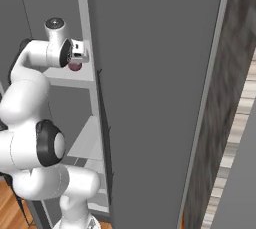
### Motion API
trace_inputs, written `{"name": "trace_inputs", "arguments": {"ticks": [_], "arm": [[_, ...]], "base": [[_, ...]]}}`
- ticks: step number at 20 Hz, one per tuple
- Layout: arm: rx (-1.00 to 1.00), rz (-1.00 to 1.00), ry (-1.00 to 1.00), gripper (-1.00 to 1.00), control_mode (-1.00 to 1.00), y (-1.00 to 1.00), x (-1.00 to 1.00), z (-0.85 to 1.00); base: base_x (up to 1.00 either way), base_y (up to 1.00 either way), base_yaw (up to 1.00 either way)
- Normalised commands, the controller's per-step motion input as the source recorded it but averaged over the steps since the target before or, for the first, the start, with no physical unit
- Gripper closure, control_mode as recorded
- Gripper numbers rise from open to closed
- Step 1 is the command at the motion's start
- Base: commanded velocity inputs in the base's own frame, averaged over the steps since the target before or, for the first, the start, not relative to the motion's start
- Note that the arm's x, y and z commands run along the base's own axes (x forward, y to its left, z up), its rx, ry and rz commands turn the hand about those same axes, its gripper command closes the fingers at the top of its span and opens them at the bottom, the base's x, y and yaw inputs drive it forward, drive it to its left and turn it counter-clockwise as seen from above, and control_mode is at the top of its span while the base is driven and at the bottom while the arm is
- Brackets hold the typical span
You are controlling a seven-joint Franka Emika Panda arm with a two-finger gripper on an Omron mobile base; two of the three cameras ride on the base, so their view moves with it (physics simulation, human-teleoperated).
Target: Take the onion and lemon wedge out of the freezer and place them in the tupperware container on the counter. Then put the tupperware containing the vegetables back in the freezer.
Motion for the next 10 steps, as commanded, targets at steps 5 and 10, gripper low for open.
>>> {"name": "trace_inputs", "arguments": {"ticks": [5, 10], "arm": [[0.0, 0.0, 0.0, -1.0, -1.0, 0.03, 0.21, -0.14], [0.0, 0.0, 0.0, -1.0, -1.0, 0.04, 0.23, -0.14]], "base": [[0.0, 0.0, 0.0], [0.0, 0.0, 0.0]]}}
